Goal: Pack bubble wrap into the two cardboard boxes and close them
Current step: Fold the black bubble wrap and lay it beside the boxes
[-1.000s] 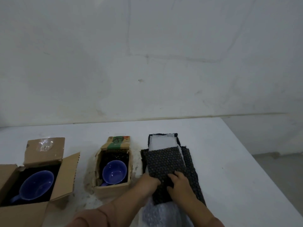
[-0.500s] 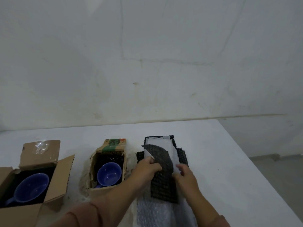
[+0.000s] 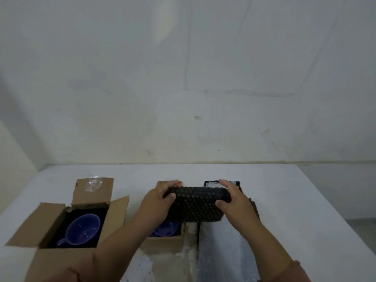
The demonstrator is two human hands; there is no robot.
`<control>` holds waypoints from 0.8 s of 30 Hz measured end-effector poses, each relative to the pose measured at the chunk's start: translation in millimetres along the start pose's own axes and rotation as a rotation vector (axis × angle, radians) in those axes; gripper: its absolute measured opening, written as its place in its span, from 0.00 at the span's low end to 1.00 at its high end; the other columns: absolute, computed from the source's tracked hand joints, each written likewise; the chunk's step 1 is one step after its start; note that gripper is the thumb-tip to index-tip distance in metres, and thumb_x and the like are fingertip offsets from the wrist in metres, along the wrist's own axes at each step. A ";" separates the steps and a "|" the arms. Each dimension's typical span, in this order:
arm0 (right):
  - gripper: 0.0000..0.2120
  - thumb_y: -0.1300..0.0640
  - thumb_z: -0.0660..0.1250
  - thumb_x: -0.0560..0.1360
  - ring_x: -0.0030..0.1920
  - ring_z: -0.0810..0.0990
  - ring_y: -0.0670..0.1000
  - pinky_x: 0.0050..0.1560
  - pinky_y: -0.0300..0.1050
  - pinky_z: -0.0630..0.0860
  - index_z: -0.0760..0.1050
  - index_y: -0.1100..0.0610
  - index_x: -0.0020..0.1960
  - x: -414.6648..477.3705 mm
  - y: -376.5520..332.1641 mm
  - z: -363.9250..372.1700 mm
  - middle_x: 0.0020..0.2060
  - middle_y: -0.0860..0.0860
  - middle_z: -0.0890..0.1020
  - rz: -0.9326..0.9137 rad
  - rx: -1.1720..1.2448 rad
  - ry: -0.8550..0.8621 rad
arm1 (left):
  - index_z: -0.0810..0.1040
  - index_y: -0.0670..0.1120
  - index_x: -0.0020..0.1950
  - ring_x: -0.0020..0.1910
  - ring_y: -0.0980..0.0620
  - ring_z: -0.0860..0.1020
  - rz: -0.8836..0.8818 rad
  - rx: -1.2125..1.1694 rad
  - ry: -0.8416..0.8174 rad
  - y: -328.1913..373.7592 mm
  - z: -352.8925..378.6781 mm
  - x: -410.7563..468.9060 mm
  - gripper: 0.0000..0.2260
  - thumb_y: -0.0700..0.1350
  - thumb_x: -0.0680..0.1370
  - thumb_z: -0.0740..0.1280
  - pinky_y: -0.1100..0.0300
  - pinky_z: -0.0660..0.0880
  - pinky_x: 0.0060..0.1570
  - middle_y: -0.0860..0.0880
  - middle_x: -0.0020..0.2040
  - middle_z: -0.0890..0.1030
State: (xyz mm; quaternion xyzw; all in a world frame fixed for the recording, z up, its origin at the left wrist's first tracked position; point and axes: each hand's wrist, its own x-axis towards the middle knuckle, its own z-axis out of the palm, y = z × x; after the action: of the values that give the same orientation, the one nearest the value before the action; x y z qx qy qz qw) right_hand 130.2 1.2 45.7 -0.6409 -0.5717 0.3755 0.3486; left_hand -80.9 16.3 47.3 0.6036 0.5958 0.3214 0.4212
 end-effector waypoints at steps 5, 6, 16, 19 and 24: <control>0.07 0.64 0.66 0.69 0.55 0.71 0.48 0.50 0.32 0.65 0.78 0.53 0.42 4.7 -40.2 11.2 0.46 0.46 0.70 -0.301 -0.376 0.078 | 0.75 0.58 0.50 0.56 0.50 0.70 0.096 0.652 -0.066 -2.4 -28.2 -7.5 0.19 0.69 0.67 0.65 0.54 0.74 0.55 0.55 0.52 0.69; 0.06 0.64 0.66 0.69 0.56 0.69 0.46 0.54 0.36 0.66 0.78 0.54 0.42 5.2 -47.8 14.3 0.48 0.46 0.71 -0.332 -0.391 0.036 | 0.74 0.57 0.53 0.59 0.52 0.67 0.118 0.704 -0.077 0.8 -30.8 -9.1 0.21 0.67 0.67 0.66 0.54 0.71 0.58 0.57 0.54 0.65; 0.29 0.49 0.72 0.70 0.58 0.77 0.51 0.56 0.48 0.74 0.67 0.51 0.68 13.9 -60.0 51.2 0.58 0.50 0.77 0.140 0.335 -0.248 | 0.80 0.42 0.54 0.51 0.45 0.82 -0.190 -0.405 -0.064 0.5 -58.4 -4.5 0.09 0.44 0.76 0.69 0.46 0.78 0.56 0.44 0.52 0.84; 0.12 0.59 0.69 0.73 0.54 0.82 0.54 0.51 0.48 0.78 0.79 0.57 0.56 9.0 -49.5 70.5 0.53 0.55 0.84 0.161 0.514 -0.377 | 0.78 0.40 0.58 0.55 0.40 0.80 -0.286 -0.644 -0.127 -6.5 -60.3 -6.0 0.12 0.41 0.76 0.68 0.44 0.76 0.58 0.40 0.55 0.82; 0.13 0.69 0.63 0.75 0.47 0.83 0.53 0.41 0.42 0.79 0.83 0.55 0.45 10.1 -56.9 73.6 0.46 0.54 0.85 0.086 0.485 -0.229 | 0.78 0.40 0.56 0.54 0.39 0.80 -0.283 -0.700 -0.181 -16.8 -68.7 -5.9 0.11 0.36 0.80 0.58 0.46 0.77 0.51 0.39 0.54 0.82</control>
State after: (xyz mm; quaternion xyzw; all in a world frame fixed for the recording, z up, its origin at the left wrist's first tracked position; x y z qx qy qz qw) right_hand 39.3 18.4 59.8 -0.5157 -0.4729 0.5860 0.4088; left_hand -150.1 18.0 63.2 0.3611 0.4880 0.3894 0.6927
